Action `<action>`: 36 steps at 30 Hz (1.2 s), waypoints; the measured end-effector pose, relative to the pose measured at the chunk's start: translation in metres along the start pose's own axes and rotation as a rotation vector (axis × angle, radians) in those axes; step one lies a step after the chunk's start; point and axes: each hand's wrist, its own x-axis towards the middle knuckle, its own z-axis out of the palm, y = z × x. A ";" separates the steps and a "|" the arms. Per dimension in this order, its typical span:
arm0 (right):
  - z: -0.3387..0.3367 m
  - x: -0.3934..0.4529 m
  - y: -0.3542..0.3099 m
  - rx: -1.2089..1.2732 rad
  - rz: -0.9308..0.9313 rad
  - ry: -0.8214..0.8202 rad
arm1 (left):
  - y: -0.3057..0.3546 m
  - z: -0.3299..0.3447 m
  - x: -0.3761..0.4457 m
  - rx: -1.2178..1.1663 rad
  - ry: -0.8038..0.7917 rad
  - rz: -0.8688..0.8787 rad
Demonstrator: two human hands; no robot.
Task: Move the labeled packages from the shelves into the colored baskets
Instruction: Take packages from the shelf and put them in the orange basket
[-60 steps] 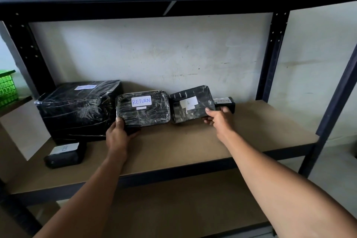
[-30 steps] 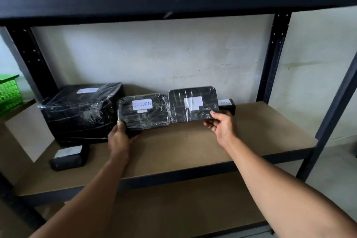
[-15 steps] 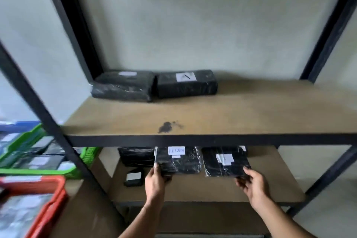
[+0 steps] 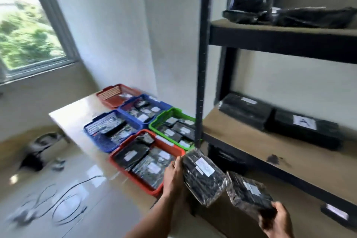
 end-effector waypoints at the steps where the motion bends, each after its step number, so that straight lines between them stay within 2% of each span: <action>1: 0.011 -0.005 0.007 0.085 0.009 -0.061 | -0.003 -0.017 0.006 -0.017 0.014 -0.009; 2: 0.021 -0.006 0.010 0.146 0.039 -0.140 | -0.006 -0.036 0.015 -0.033 0.046 -0.040; 3: 0.040 -0.010 0.013 0.089 0.022 -0.172 | -0.006 -0.057 0.024 -0.063 0.117 -0.044; 6: 0.101 -0.039 0.025 0.020 0.030 -0.207 | -0.021 -0.123 0.053 -0.104 0.265 -0.084; 11: 0.195 -0.072 0.057 -0.006 -0.063 -0.212 | -0.044 -0.232 0.116 -0.181 0.371 -0.135; 20: 0.381 -0.128 0.124 0.179 -0.099 -0.207 | -0.047 -0.417 0.231 -0.222 0.336 -0.126; 26: 0.476 -0.128 0.140 0.190 -0.099 -0.271 | -0.042 -0.469 0.337 -0.236 0.347 -0.115; 36: 0.649 -0.070 0.126 0.125 -0.108 -0.300 | -0.032 -0.504 0.505 -0.231 0.368 -0.157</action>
